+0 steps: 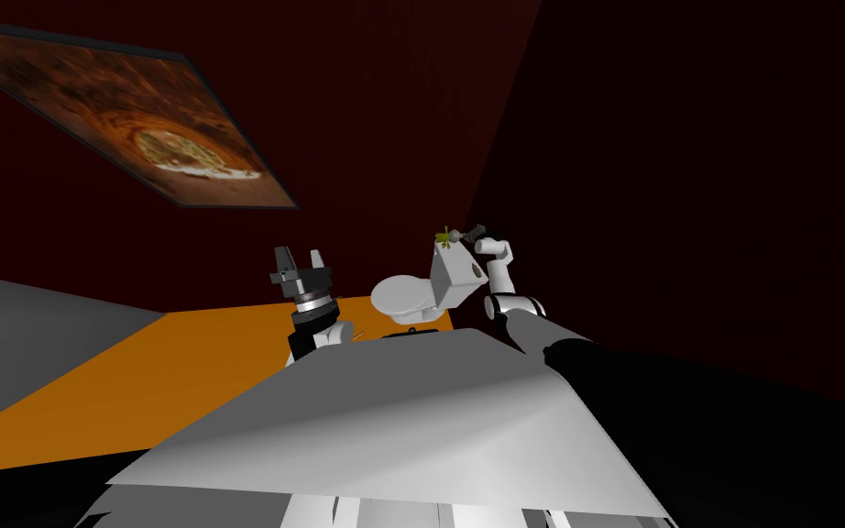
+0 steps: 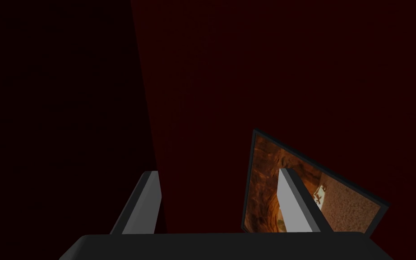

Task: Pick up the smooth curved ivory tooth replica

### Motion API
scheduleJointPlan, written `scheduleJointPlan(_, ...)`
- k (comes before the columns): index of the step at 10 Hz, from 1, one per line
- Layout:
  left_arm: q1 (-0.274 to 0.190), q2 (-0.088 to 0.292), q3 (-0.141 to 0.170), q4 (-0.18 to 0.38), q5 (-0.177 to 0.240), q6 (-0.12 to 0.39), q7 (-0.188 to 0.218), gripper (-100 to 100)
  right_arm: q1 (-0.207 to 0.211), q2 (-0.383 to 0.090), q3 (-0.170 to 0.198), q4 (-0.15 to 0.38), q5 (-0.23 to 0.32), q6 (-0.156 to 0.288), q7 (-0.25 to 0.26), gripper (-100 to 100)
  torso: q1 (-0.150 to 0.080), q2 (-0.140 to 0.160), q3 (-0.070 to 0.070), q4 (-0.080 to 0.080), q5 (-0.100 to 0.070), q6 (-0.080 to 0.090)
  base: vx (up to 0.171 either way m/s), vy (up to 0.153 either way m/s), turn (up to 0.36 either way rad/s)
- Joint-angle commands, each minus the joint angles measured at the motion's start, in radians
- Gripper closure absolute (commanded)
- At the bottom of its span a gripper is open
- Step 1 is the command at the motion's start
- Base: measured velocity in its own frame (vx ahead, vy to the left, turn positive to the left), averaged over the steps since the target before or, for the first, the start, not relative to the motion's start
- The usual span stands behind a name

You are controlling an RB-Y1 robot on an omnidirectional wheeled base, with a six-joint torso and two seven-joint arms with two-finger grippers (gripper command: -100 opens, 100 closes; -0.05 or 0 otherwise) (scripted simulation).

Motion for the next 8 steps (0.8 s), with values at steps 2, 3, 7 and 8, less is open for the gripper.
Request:
scheduleJointPlan(2,0.0,0.0,0.0,0.0,0.0,0.0,0.0,0,-0.056,-0.007,-0.012,0.07,0.005,0.078,-0.041,-100,0.0,0.0,0.0,0.0,0.0,0.0,0.009,0.014,-0.015)
scheduleJointPlan(3,0.0,0.0,0.0,0.0,0.0,0.0,0.0,0,-0.098,-0.016,-0.022,0.107,0.006,0.106,-0.079,-100,0.0,0.0,0.0,0.0,0.0,0.0,0.007,0.014,-0.027)
scheduleJointPlan(7,0.0,0.0,0.0,0.0,0.0,0.0,0.0,0,-0.16,-0.024,-0.032,0.205,0.008,0.212,-0.117,-100,0.0,0.001,0.0,0.0,0.0,0.0,-0.001,0.005,-0.015)
scheduleJointPlan(8,0.0,0.0,0.0,0.0,0.0,0.0,0.0,0,-0.203,-0.031,-0.041,0.236,0.011,0.243,-0.153,-100,-0.001,0.0,0.0,0.0,0.0,0.0,0.005,-0.003,-0.045)
